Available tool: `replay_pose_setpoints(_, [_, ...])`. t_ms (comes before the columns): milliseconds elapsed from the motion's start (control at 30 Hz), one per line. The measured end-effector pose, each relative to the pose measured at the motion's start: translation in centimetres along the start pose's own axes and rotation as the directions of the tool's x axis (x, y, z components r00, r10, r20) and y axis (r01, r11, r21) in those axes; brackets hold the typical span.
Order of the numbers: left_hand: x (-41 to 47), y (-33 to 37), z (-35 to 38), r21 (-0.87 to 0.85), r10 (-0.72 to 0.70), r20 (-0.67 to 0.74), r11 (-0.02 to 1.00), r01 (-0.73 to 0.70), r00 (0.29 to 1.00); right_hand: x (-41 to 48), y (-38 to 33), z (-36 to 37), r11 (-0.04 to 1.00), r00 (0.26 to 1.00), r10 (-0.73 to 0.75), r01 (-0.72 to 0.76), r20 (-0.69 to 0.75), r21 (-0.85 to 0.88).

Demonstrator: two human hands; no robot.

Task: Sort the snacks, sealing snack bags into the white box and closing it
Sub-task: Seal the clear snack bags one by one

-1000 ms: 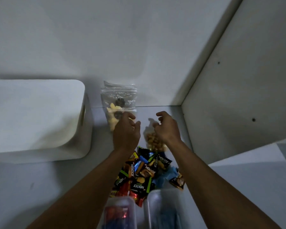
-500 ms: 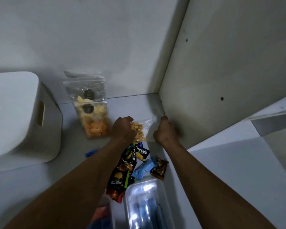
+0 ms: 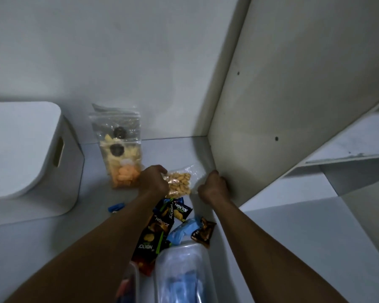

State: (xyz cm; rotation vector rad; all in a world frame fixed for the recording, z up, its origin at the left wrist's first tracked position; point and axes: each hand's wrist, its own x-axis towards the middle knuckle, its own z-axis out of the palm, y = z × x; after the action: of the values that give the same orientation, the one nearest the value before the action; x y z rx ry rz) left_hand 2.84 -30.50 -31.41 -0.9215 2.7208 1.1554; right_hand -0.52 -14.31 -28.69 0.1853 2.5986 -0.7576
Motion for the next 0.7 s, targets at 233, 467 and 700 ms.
replay_pose_setpoints(233, [0.0, -0.2, 0.3, -0.108, -0.018, -0.015, 0.994, 0.016, 1.000, -0.1, 0.1, 0.1, 0.973, 0.997, -0.030, 0.046, -0.073, 0.226])
replay_pose_setpoints(467, [-2.6, 1.9, -2.8, -0.261, -0.014, -0.004, 0.965, 0.013, 1.000, -4.0, -3.6, -4.3, 0.887, 0.980, -0.174, 0.198, -0.096, 0.417])
replay_pose_setpoints(700, [-9.8, 8.1, -10.6, -0.794, -0.022, 0.128, 0.597, 0.116, 0.992, -11.4, -5.3, -9.5, 0.870, 0.898, -0.410, 0.438, -0.159, 0.228])
